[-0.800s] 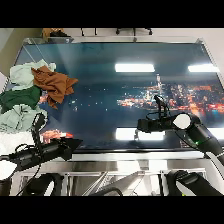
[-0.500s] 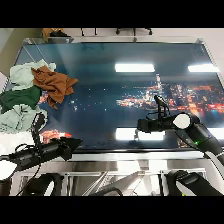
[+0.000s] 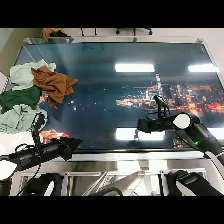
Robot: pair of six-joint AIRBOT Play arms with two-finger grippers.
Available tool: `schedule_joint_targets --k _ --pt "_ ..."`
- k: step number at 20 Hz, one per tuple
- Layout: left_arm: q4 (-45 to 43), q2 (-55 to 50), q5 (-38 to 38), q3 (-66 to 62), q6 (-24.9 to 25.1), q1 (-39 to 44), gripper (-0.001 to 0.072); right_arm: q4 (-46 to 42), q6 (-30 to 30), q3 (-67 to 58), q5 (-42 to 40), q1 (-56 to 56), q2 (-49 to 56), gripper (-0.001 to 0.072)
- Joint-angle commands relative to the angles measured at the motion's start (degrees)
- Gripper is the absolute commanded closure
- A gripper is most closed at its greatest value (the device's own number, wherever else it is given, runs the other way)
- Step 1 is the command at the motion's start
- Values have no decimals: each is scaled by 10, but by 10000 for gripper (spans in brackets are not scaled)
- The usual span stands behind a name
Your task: Fold the shirts.
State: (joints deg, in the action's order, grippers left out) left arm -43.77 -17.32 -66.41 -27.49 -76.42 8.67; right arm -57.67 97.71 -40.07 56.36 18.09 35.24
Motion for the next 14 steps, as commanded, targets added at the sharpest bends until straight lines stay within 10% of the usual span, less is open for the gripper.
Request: schedule_joint_targets --k 1,9,10,11,13,14 --pt "0 0 1 0 0 0 694 0 0 0 0 0 0 694" --pt "-98 -93 188 -54 4 -67 690 4 0 0 -26 0 8 694" --pt "-121 -138 200 -86 24 -101 497 4 0 0 -40 0 9 693" --pt "-131 -185 208 -120 41 -137 128 4 0 0 -49 0 12 688" --pt "-133 -300 209 -193 43 -214 -1 4 0 0 -57 0 17 664" --pt "-133 -365 209 -229 44 -250 -1 4 0 0 -58 0 19 479"
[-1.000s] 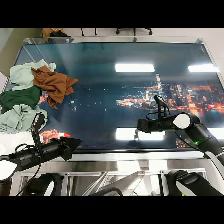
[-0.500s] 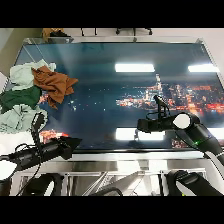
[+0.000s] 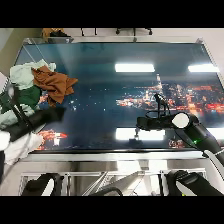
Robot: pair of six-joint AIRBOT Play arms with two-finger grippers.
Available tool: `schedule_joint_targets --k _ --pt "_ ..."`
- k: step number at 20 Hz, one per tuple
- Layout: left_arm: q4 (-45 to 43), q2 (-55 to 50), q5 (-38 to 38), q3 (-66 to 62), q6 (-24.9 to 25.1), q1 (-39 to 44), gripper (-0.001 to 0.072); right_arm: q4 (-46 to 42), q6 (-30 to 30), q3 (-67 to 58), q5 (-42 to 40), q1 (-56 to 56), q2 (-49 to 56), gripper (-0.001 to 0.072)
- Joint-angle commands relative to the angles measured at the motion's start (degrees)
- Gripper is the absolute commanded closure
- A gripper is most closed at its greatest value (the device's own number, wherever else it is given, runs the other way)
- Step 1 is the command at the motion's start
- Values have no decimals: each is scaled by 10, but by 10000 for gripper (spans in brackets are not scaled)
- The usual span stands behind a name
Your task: Fold the shirts.
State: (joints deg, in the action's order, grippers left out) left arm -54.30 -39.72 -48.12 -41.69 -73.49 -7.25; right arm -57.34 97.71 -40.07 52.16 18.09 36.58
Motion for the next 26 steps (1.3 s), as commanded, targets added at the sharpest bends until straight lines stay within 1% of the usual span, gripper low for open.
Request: schedule_joint_targets --k 1,2,5,8,11,14,15,16,17,19,20,22,25,26 --pt "-27 -203 26 -119 15 -121 -1 1 0 0 -16 0 6 244" --pt "-27 -270 19 -156 15 -143 -1 1 0 0 -16 0 6 145" --pt "-27 -447 -12 -255 17 -163 -1 1 0 0 -16 0 6 145" --pt "-27 -578 -3 -338 17 -142 -2 1 0 0 -17 0 6 144" --pt "-27 -657 10 -417 17 -109 -1 1 0 0 -18 0 6 145" --pt "-27 -701 4 -488 17 -83 9 1 1 0 -18 0 6 146" --pt "-27 -712 -6 -508 16 -78 249 1 1 0 -18 0 6 146" --pt "-27 -721 -33 -528 17 -76 711 1 1 0 -18 0 6 148" --pt "-26 -727 -62 -550 11 -72 696 1 1 0 -18 0 6 175" --pt "-25 -720 -132 -591 8 -60 699 1 0 0 -18 0 6 574" --pt "-26 -707 -165 -611 8 -50 700 0 0 0 -18 -3 6 604" --pt "-22 -654 -220 -641 8 -16 699 1 0 0 -20 -19 6 605" --pt "56 -555 -320 -661 -3 53 697 1 -31 -8 -16 -78 6 606" --pt "63 -524 -350 -661 -14 84 696 2 -50 -16 -6 -101 6 605"
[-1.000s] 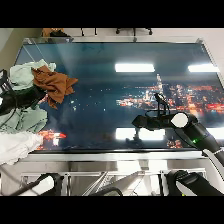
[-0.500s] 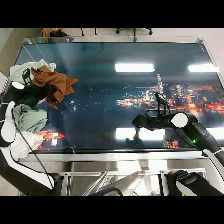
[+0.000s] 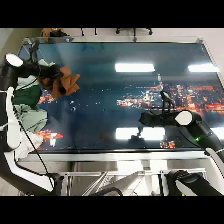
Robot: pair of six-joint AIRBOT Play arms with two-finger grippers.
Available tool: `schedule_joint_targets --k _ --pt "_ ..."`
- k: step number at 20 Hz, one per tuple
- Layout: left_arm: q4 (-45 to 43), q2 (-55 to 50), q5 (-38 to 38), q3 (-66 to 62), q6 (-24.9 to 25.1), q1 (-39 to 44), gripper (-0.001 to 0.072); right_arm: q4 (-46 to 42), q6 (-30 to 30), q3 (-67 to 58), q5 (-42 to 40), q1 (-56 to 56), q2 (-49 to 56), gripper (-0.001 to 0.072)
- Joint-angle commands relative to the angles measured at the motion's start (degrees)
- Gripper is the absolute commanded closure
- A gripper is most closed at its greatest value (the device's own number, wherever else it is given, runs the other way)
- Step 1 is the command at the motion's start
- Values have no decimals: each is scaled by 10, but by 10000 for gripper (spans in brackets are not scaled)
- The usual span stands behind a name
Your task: Fold the shirts.
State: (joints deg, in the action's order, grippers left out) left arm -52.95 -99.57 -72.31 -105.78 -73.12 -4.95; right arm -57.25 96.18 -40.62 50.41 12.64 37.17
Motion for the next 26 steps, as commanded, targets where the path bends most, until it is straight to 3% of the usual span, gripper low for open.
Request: schedule_joint_targets --k 1,3,5,7,12,13,14,15,19,21,26 --pt "44 98 -136 -20 -38 94 695 3 -50 -18 24 -67 0 605" --pt "28 140 -165 -6 -59 167 695 9 -83 -33 57 -104 0 604" --pt "0 179 -131 51 -72 241 695 9 -100 -45 88 -135 0 594" --pt "-48 202 -72 123 -91 307 695 9 -108 -45 94 -155 0 379" --pt "-80 193 23 238 -95 370 691 9 -123 -45 120 -184 0 342" --pt "-81 186 23 240 -94 367 635 10 -125 -46 128 -188 0 237" --pt "-84 181 16 235 -94 358 226 10 -125 -46 137 -192 0 165" --pt "-86 179 3 224 -99 343 18 10 -125 -46 144 -195 0 165" --pt "-86 184 -106 198 -106 255 19 10 -145 -45 142 -196 7 165" --pt "-86 209 -130 266 -109 226 19 15 -163 -45 126 -196 30 166" --pt "-83 304 -2 574 -110 245 19 188 -318 -46 42 -196 148 193"
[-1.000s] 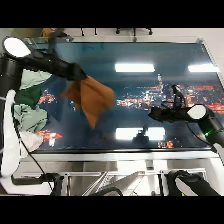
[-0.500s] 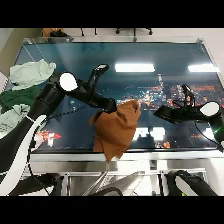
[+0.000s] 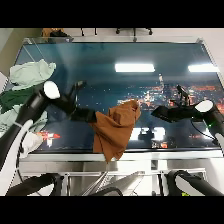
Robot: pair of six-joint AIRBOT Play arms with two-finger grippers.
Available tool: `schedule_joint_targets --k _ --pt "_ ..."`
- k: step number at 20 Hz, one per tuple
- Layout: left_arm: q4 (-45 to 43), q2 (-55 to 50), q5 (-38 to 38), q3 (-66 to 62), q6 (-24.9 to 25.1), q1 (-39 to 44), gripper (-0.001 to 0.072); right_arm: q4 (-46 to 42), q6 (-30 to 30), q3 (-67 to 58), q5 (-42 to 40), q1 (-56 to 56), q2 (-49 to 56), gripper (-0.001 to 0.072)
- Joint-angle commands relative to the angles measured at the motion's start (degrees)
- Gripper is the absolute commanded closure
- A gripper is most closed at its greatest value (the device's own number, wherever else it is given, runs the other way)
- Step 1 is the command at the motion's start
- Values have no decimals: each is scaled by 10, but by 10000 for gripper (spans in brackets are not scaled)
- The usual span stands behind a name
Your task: Fold the shirts.
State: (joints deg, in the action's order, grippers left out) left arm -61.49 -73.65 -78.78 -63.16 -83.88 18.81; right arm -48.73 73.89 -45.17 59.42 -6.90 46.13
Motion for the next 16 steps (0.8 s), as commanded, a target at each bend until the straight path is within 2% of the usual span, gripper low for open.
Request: schedule_joint_targets --k 1,3,6,8,12,13,14,15,16 --pt "2 56 91 195 -10 23 19 141 -133 0 -60 0 84 222" --pt "2 71 145 270 -30 58 19 206 -201 -3 -70 3 139 221" --pt "17 76 239 318 -57 94 19 247 -257 -23 -93 24 208 221" --pt "60 61 275 311 -55 106 20 246 -260 -44 -103 47 244 220" --pt "64 -21 284 262 -55 151 20 246 -259 -70 -115 76 285 220" --pt "64 -44 282 249 -55 162 118 246 -259 -73 -114 77 289 234" --pt "59 -61 275 236 -54 170 401 246 -259 -77 -112 77 289 339" --pt "57 -72 264 222 -43 172 662 246 -259 -83 -102 77 287 528" --pt "57 -77 245 204 -31 172 694 246 -260 -92 -88 76 284 646"
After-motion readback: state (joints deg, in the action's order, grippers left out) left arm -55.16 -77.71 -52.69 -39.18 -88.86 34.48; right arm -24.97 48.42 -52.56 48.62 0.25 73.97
